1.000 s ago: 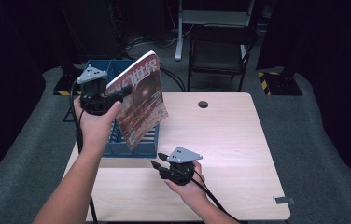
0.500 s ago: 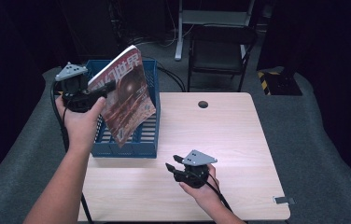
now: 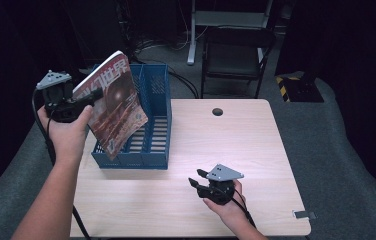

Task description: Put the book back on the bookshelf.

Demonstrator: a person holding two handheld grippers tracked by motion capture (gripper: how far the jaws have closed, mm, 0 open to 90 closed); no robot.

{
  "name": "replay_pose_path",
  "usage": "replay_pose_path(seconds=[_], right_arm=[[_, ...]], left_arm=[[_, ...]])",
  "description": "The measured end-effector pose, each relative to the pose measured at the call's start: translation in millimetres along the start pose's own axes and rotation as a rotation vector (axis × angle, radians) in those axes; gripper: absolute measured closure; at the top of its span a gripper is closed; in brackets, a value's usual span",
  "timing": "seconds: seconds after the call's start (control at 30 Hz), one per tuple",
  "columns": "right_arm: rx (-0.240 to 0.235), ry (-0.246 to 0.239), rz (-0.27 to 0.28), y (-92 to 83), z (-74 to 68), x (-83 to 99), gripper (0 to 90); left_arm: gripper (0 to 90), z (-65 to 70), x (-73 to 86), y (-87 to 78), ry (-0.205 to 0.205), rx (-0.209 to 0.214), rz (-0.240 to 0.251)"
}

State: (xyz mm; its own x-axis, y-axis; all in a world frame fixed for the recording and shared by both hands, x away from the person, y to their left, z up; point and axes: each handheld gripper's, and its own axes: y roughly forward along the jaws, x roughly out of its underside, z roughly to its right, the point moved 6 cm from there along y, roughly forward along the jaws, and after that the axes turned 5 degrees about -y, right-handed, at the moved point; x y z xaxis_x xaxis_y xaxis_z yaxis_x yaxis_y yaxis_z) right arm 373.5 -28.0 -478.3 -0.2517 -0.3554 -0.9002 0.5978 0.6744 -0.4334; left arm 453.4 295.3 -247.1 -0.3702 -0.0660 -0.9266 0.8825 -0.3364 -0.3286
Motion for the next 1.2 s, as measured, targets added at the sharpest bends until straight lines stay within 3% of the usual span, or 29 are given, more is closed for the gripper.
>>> replay_pose_path(seconds=[0.07, 0.13, 0.33, 0.83, 1.0, 1.2], right_arm=[[0.000, -0.004, -0.006, -2.0, 0.1, 2.7, 54.5], [0.018, -0.040, -0.018, -6.3, 1.7, 7.8, 54.1], [0.021, -0.058, -0.018, -14.8, 3.4, 12.3, 54.1], [0.052, -0.004, -0.007, -36.9, 14.4, 27.4, 54.1], [0.074, 0.030, 0.036, -43.8, 19.2, 30.3, 54.1], [0.082, 0.062, 0.041, -44.7, 21.3, 34.9, 54.1]], left_arm=[[84.2, -5.8, 0.1, -1.1, -0.006, -0.009, 0.005], [84.2, -11.6, -0.5, -2.5, -0.016, -0.020, 0.014], [84.2, -22.8, -1.3, -2.2, -0.030, -0.054, 0.026], [84.2, -29.9, -8.4, 23.6, -0.043, -0.107, 0.072], [84.2, -28.4, -9.2, 33.9, -0.046, -0.116, 0.080], [84.2, -27.5, -8.9, 49.6, -0.062, -0.130, 0.098]])
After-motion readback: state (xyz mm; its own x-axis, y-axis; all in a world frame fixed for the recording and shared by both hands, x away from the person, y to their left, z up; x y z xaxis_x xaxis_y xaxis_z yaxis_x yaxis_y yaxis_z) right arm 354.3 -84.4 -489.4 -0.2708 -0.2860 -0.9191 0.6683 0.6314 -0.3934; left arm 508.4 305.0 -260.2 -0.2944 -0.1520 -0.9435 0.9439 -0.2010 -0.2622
